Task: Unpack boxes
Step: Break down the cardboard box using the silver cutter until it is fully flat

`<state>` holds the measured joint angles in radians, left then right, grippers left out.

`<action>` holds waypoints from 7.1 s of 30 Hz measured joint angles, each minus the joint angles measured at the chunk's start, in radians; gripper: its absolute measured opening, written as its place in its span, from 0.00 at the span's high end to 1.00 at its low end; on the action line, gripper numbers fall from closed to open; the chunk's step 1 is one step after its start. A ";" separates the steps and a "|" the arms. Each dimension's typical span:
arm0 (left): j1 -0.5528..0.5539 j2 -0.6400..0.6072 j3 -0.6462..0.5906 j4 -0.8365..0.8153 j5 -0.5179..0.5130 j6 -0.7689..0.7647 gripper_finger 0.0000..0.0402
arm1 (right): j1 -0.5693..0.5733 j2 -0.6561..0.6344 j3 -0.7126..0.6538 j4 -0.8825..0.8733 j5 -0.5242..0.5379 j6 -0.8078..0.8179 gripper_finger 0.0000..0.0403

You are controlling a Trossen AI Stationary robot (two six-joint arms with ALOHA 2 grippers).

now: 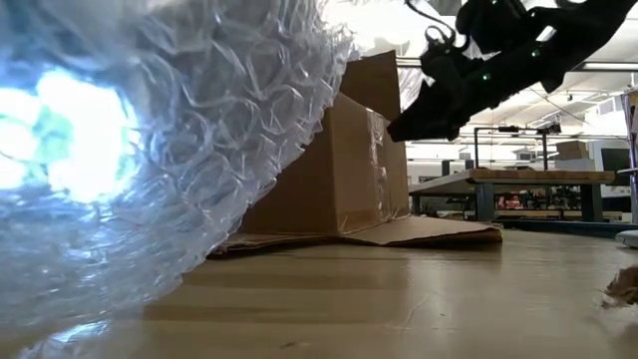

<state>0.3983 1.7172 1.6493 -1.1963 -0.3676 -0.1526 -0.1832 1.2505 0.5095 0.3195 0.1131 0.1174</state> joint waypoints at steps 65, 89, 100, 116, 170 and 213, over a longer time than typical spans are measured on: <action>-0.237 0.084 0.003 0.643 0.719 0.077 1.00 | 0.105 0.231 1.210 -1.391 0.029 -0.953 0.57; -0.302 0.083 0.004 0.561 0.618 0.172 1.00 | 0.025 0.424 1.467 -1.472 0.030 -1.241 0.57; -0.302 0.050 0.004 0.507 0.586 0.210 1.00 | -0.005 0.460 1.468 -1.599 -0.016 -1.173 0.57; -0.326 -0.129 0.000 0.308 0.198 0.206 1.00 | 0.168 0.448 1.468 -1.699 0.097 -0.934 0.98; -0.140 -0.111 0.033 0.059 -0.165 0.318 0.93 | 0.364 0.311 1.466 -1.754 0.376 -0.588 1.00; -0.175 -0.100 0.705 0.479 -0.020 0.642 1.00 | 0.177 0.124 1.500 -1.212 0.721 -0.682 1.00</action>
<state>0.2233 1.6169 2.3539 -0.7174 -0.3874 0.4889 -0.0065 1.3743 2.0090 -0.8928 0.8336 -0.5647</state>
